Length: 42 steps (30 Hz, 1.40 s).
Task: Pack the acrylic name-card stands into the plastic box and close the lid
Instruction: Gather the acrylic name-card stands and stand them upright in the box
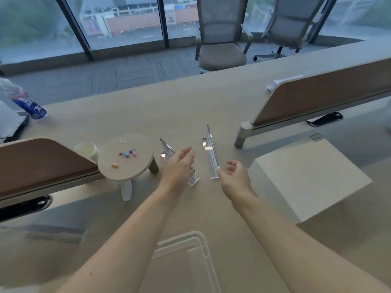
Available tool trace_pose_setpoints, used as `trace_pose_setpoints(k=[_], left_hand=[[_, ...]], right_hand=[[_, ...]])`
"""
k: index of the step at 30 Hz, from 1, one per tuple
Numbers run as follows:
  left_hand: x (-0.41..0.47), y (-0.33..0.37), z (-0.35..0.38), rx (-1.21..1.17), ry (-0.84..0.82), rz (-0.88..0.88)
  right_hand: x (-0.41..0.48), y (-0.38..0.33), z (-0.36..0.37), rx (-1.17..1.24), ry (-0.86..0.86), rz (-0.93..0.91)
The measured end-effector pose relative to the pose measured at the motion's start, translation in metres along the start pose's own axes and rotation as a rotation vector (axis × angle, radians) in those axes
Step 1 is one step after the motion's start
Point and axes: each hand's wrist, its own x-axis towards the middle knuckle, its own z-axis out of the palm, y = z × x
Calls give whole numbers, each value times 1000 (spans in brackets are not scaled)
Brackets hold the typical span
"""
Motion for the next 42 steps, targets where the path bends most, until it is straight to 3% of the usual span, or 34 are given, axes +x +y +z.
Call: trace_pose_setpoints(k=[5, 13, 20, 26, 36, 42], left_hand=[[32, -21, -2, -55, -9, 17], [54, -48, -7, -114, 1, 43], [55, -55, 3, -76, -25, 78], [51, -60, 18, -37, -44, 88], [31, -29, 32, 113, 15, 137], [7, -2, 22, 179, -4, 111]], right_hand=[[52, 27, 30, -98, 38, -23], [87, 56, 48, -64, 105, -111], [106, 72, 25, -113, 245, -126], [100, 90, -3, -105, 264, -136], [37, 23, -53, 13, 270, -355], [-6, -33, -92, 148, 114, -378]])
